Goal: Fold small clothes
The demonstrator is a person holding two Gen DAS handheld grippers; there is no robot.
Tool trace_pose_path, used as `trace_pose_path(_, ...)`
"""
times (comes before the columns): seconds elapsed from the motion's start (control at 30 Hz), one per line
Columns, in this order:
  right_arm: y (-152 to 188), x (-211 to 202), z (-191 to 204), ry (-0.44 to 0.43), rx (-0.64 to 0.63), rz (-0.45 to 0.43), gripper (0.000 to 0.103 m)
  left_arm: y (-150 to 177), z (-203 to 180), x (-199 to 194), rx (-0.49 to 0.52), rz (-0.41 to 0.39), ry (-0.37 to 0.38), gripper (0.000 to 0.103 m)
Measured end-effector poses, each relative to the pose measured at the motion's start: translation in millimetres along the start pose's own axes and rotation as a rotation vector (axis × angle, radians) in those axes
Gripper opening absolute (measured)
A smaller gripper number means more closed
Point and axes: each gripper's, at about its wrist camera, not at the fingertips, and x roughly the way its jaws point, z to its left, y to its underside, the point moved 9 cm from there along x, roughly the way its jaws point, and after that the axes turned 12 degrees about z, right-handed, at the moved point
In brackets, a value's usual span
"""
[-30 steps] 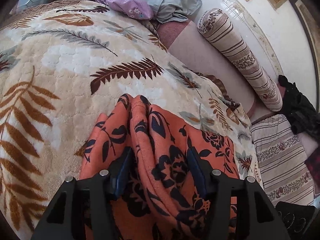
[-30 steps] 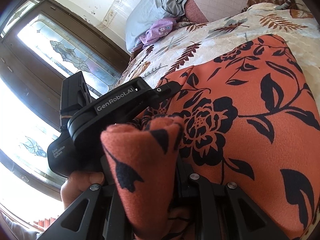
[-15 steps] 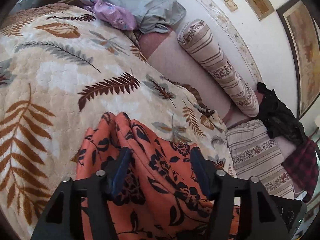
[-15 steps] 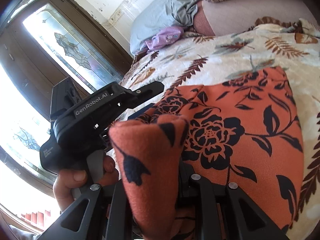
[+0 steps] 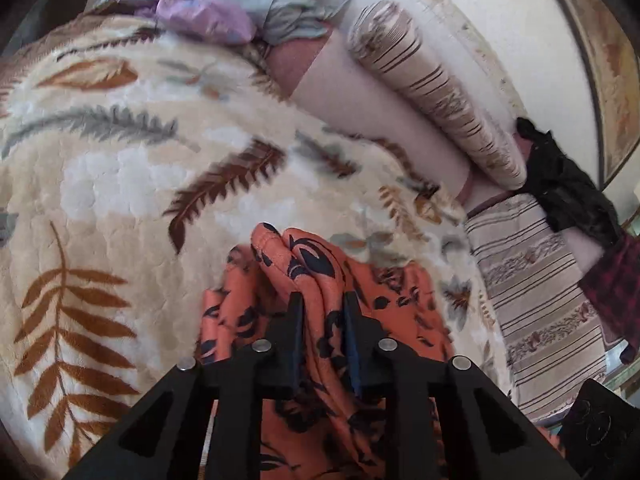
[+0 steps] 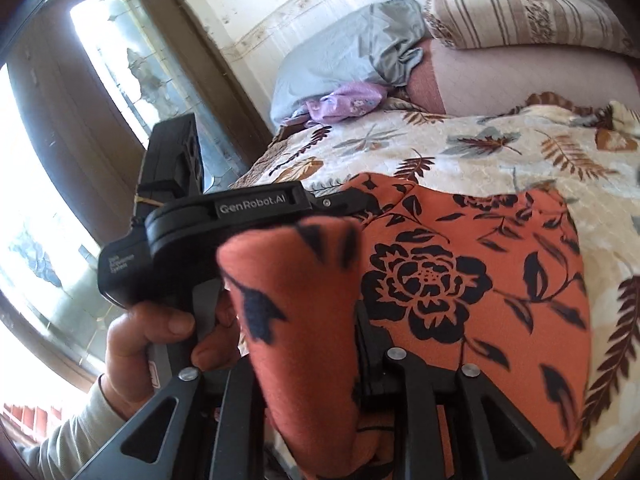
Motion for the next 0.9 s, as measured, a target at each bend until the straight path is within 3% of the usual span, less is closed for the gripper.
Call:
trace_pose_path(0.03,13,22,0,-0.05,0.024,0.088,0.082,8,21,12,-0.045,0.07,-0.064,0.022)
trace_pose_path(0.07,25,33,-1,-0.088,0.057,0.137,0.082,13,32,14,-0.074,0.087,-0.047,0.023)
trace_pose_path(0.1,30,32,2,-0.103,0.046,0.117,0.082,15,34,5,-0.086,0.057,-0.009,0.026)
trace_pose_path(0.13,33,26,8,-0.103,0.003,0.083,0.082,17,35,-6,-0.091,0.032,-0.021,0.028)
trace_pose_path(0.17,37,20,11,-0.121,-0.012,0.076,0.082,18,37,-17,-0.086,0.005,-0.08,0.034)
trace_pose_path(0.2,38,16,10,-0.15,0.007,0.072,0.082,19,36,-28,-0.069,-0.02,-0.114,0.034)
trace_pose_path(0.27,39,6,1,-0.196,0.06,0.061,0.081,27,27,-43,-0.064,-0.033,-0.087,0.034)
trace_pose_path(0.37,40,-15,-15,-0.223,0.12,0.011,0.081,51,-4,-50,0.01,-0.016,-0.042,0.038)
trace_pose_path(0.43,42,-29,-23,-0.244,0.15,-0.016,0.081,71,-17,-39,0.044,0.025,-0.066,0.049)
trace_pose_path(0.53,47,-50,-29,-0.256,0.161,-0.052,0.081,98,-9,-21,-0.017,0.107,-0.104,0.051)
trace_pose_path(0.73,61,-75,-56,-0.258,0.213,-0.085,0.081,112,-25,-40,-0.082,0.047,-0.062,0.053)
trace_pose_path(0.8,62,-78,-66,-0.265,0.24,-0.098,0.081,113,-31,-44,-0.075,0.014,-0.066,0.068)
trace_pose_path(0.87,62,-81,-76,-0.284,0.274,-0.113,0.081,114,-26,-34,-0.082,0.037,-0.121,0.068)
trace_pose_path(0.9,62,-83,-79,-0.29,0.283,-0.118,0.081,116,-20,-27,-0.112,0.062,-0.133,0.057)
